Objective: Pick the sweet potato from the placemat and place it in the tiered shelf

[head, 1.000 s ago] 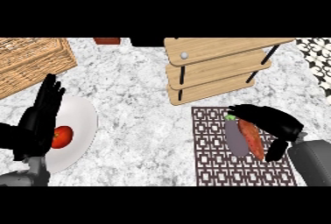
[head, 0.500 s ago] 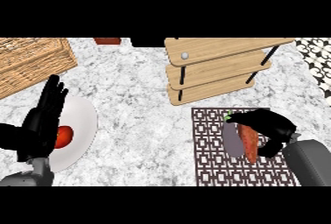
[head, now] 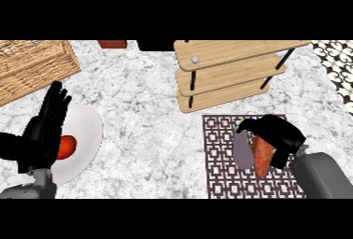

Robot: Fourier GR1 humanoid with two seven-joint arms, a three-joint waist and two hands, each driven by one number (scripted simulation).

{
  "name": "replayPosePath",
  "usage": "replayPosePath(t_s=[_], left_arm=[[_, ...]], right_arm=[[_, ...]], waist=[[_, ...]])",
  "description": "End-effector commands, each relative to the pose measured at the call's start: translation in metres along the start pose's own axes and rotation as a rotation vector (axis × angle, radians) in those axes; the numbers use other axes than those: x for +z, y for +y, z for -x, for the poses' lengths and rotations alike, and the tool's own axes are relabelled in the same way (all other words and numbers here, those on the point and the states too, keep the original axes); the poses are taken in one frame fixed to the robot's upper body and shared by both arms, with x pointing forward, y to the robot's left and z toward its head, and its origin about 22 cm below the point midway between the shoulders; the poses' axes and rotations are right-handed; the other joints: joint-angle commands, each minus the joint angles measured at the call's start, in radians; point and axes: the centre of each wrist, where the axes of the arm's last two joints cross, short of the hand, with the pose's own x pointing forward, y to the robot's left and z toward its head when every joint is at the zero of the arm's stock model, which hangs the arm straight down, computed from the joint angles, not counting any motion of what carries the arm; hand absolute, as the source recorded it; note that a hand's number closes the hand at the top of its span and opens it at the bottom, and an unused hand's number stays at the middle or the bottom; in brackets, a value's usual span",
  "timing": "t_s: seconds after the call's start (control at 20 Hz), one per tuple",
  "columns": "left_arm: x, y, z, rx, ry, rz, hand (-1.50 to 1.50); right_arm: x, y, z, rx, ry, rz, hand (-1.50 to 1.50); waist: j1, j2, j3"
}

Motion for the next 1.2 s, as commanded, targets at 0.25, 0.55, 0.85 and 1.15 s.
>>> replayPosePath(t_s=[0.25,0.55,0.85,1.15], left_arm=[[0.003,0.007,-0.008,0.009,0.004,-0.019,0.00],[0.013,0.006,0.003,0.000,-0.005,-0.020,0.00],[0.004,0.000,-0.008,0.020,0.002,-0.023,0.00],[-0.010,-0.001,0.007,0.005,-0.008,-0.015,0.00]], right_arm=[[-0.033,0.025,-0.113,-0.188,0.383,0.066,1.50],[0.016,-0.025,-0.173,-0.287,0.343,0.248,1.50],[0.049,-0.082,-0.198,-0.518,0.332,0.526,1.50],[0.088,-0.142,-0.215,-0.464,0.472,0.741,1.50]], waist=[[-0.020,-0.005,0.005],[-0.017,-0.002,0.006],[-0.007,0.003,0.007],[-0.004,0.010,0.005]])
